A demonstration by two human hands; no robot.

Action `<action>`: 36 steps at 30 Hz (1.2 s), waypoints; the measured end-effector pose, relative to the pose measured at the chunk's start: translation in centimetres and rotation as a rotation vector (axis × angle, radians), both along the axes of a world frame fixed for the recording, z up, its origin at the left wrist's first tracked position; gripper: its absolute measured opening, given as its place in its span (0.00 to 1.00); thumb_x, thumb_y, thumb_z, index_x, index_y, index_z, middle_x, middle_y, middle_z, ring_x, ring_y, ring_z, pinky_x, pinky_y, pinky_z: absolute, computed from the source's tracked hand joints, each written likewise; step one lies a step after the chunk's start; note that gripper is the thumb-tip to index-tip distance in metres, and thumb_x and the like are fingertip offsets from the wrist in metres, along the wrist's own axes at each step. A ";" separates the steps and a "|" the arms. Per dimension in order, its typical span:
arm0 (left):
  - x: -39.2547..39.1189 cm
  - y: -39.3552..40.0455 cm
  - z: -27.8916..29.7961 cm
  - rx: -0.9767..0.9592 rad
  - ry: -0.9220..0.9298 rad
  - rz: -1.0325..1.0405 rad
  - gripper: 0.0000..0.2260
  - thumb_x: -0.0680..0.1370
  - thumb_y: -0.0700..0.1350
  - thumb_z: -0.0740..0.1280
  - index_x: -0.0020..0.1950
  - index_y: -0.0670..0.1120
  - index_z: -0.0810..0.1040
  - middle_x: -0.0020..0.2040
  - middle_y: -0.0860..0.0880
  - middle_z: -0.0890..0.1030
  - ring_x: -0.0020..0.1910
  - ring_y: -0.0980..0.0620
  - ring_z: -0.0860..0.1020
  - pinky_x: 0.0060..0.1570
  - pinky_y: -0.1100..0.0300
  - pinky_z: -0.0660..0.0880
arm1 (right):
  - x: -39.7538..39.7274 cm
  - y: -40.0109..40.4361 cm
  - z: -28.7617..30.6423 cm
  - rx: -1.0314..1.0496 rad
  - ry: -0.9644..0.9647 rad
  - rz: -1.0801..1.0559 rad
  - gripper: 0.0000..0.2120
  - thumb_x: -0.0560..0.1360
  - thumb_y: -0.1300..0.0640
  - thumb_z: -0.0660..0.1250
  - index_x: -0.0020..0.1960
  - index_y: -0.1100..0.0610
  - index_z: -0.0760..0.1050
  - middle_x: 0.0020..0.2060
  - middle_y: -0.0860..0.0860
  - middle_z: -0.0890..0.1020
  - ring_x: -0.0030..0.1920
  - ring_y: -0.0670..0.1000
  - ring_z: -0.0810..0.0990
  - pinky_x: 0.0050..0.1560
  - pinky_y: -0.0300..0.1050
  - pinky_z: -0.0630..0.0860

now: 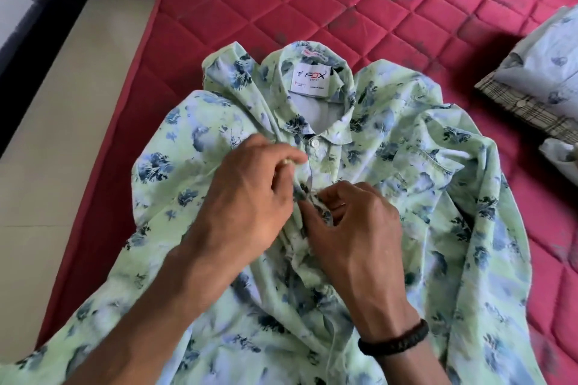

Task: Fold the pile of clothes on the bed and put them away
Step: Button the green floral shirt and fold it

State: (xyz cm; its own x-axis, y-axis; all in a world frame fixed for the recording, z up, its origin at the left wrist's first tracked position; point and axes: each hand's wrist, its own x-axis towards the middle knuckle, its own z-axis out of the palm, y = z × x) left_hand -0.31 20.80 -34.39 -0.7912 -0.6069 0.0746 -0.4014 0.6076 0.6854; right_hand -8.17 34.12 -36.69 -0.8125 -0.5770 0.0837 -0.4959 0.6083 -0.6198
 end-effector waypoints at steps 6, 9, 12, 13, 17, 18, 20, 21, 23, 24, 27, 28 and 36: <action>-1.2 1.6 -2.8 -0.136 0.058 -0.098 0.07 0.82 0.45 0.69 0.54 0.46 0.86 0.46 0.52 0.84 0.43 0.55 0.80 0.47 0.55 0.80 | -1.9 1.4 0.7 -0.068 -0.281 -0.039 0.05 0.77 0.50 0.74 0.44 0.49 0.86 0.32 0.41 0.84 0.34 0.40 0.83 0.35 0.41 0.80; -1.0 2.0 -2.5 -0.154 -0.030 -0.008 0.11 0.84 0.49 0.66 0.45 0.48 0.83 0.34 0.56 0.79 0.30 0.60 0.75 0.31 0.68 0.71 | -1.9 1.8 0.3 -0.101 -0.338 -0.067 0.08 0.80 0.52 0.71 0.43 0.51 0.82 0.31 0.45 0.83 0.30 0.46 0.80 0.31 0.48 0.77; -0.6 2.0 -2.0 -0.143 -0.085 0.035 0.07 0.81 0.51 0.71 0.46 0.51 0.83 0.35 0.57 0.81 0.31 0.60 0.78 0.34 0.63 0.78 | -2.2 1.7 0.3 -0.212 -0.537 -0.086 0.08 0.82 0.53 0.69 0.45 0.53 0.81 0.31 0.49 0.83 0.28 0.48 0.79 0.28 0.46 0.76; -0.4 2.0 -1.8 -0.137 -0.106 0.037 0.04 0.79 0.50 0.73 0.46 0.52 0.83 0.37 0.58 0.82 0.34 0.59 0.79 0.37 0.60 0.81 | -2.3 1.6 0.4 -0.254 -0.622 -0.083 0.07 0.82 0.54 0.69 0.47 0.55 0.81 0.31 0.49 0.83 0.28 0.47 0.79 0.29 0.44 0.76; -0.4 2.1 -1.2 -0.109 -0.212 0.021 0.04 0.76 0.44 0.77 0.46 0.53 0.84 0.43 0.56 0.80 0.41 0.56 0.79 0.44 0.56 0.82 | -2.7 1.9 0.4 -0.325 -0.809 -0.030 0.05 0.82 0.55 0.70 0.50 0.57 0.81 0.34 0.54 0.83 0.33 0.51 0.80 0.38 0.53 0.78; -0.4 2.1 -1.0 -0.124 -0.229 0.021 0.05 0.76 0.43 0.77 0.46 0.53 0.84 0.44 0.55 0.79 0.42 0.55 0.78 0.45 0.55 0.81 | -2.7 1.9 0.4 -0.337 -0.822 -0.019 0.05 0.81 0.55 0.70 0.49 0.56 0.81 0.34 0.54 0.83 0.34 0.52 0.79 0.38 0.54 0.78; -0.4 2.2 -1.1 -0.138 -0.227 0.025 0.07 0.76 0.44 0.76 0.50 0.53 0.82 0.46 0.55 0.79 0.44 0.54 0.78 0.47 0.55 0.81 | -2.8 1.9 0.4 -0.361 -0.826 -0.007 0.03 0.81 0.56 0.71 0.48 0.55 0.81 0.34 0.53 0.82 0.33 0.52 0.77 0.35 0.51 0.75; -0.3 2.2 -1.2 -0.139 -0.221 0.028 0.08 0.76 0.45 0.76 0.54 0.53 0.81 0.48 0.55 0.79 0.45 0.55 0.78 0.48 0.56 0.81 | -2.7 1.8 0.3 -0.371 -0.821 -0.004 0.03 0.80 0.57 0.71 0.48 0.55 0.81 0.33 0.52 0.81 0.33 0.51 0.76 0.34 0.50 0.74; -0.2 1.9 -1.3 -0.118 -0.227 0.035 0.13 0.76 0.47 0.76 0.60 0.53 0.80 0.53 0.55 0.80 0.47 0.56 0.79 0.51 0.59 0.80 | -2.6 1.8 0.3 -0.397 -0.812 -0.003 0.04 0.80 0.57 0.72 0.47 0.55 0.81 0.33 0.51 0.81 0.33 0.51 0.75 0.35 0.50 0.72; -0.1 1.6 -1.3 -0.097 -0.233 0.038 0.16 0.76 0.48 0.77 0.61 0.53 0.80 0.55 0.55 0.80 0.48 0.57 0.80 0.53 0.60 0.80 | -2.5 1.8 0.4 -0.402 -0.799 -0.003 0.04 0.80 0.57 0.72 0.46 0.55 0.81 0.33 0.51 0.82 0.33 0.51 0.75 0.36 0.51 0.72; 0.1 0.7 -1.1 -0.041 -0.264 0.042 0.15 0.73 0.48 0.80 0.58 0.54 0.83 0.54 0.57 0.83 0.44 0.60 0.80 0.49 0.65 0.79 | -2.1 1.5 0.4 -0.366 -0.688 -0.012 0.05 0.79 0.58 0.71 0.44 0.55 0.80 0.32 0.53 0.82 0.31 0.51 0.77 0.36 0.53 0.74; 0.1 0.6 -1.0 -0.030 -0.267 0.045 0.13 0.73 0.47 0.80 0.56 0.54 0.84 0.51 0.57 0.84 0.43 0.61 0.80 0.47 0.66 0.79 | -1.9 1.4 0.4 -0.353 -0.647 -0.024 0.06 0.79 0.58 0.71 0.43 0.54 0.80 0.32 0.54 0.82 0.31 0.52 0.77 0.35 0.53 0.75; 0.1 0.7 -1.0 -0.092 -0.252 0.037 0.06 0.77 0.43 0.76 0.50 0.53 0.83 0.44 0.56 0.83 0.43 0.57 0.80 0.49 0.56 0.82 | -1.5 1.0 0.6 -0.474 -0.635 -0.012 0.06 0.78 0.55 0.74 0.44 0.56 0.81 0.32 0.52 0.82 0.30 0.51 0.78 0.31 0.49 0.76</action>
